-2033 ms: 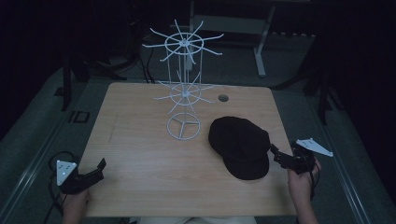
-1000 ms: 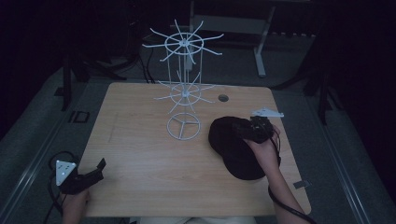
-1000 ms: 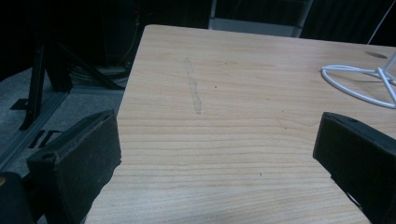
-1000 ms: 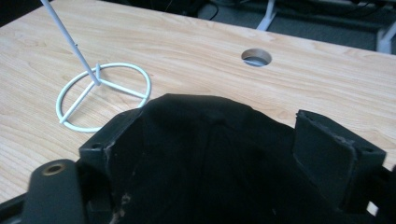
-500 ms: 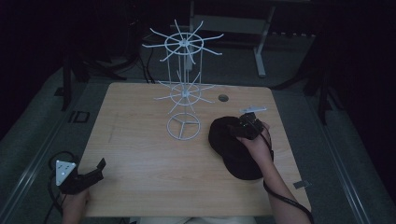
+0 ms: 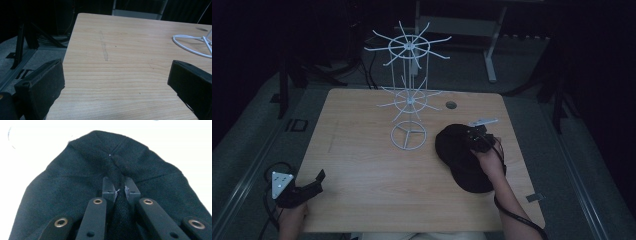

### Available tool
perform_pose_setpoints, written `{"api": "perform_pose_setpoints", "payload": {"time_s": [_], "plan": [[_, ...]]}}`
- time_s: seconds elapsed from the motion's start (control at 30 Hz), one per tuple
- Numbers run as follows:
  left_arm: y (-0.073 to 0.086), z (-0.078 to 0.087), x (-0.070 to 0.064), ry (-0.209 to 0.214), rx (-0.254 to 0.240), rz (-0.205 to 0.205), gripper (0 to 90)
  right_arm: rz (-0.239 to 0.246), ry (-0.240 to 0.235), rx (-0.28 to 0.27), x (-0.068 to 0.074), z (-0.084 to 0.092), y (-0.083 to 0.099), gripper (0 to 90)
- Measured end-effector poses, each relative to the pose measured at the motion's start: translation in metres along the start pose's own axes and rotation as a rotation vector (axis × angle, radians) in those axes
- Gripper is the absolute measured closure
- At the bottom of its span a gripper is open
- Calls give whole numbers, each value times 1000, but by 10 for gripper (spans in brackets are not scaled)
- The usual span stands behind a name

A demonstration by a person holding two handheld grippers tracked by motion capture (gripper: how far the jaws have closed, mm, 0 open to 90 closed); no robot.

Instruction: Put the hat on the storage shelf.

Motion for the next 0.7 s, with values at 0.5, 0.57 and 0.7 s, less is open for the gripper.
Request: {"api": "perform_pose_setpoints", "payload": {"time_s": [0.5, 0.57, 0.7], "plan": [[0, 0, 0, -1, 3, -3, 15, -6, 36, -174, -5, 52, -12, 835], [0, 0, 0, -2, 2, -2, 14, -5, 39, -197, -5, 61, -14, 835], [0, 0, 0, -2, 3, -3, 15, -3, 35, -248, -4, 81, -17, 836]]}}
Point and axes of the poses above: each handheld gripper's, and its own axes: z roughly backward along the jaws, y roughly out of its underside, x roughly to its left, the point moved 8 cm from there along -z, roughly forward along the jaws, and after that the axes turned 5 degrees about -z, right-handed, at the moved point
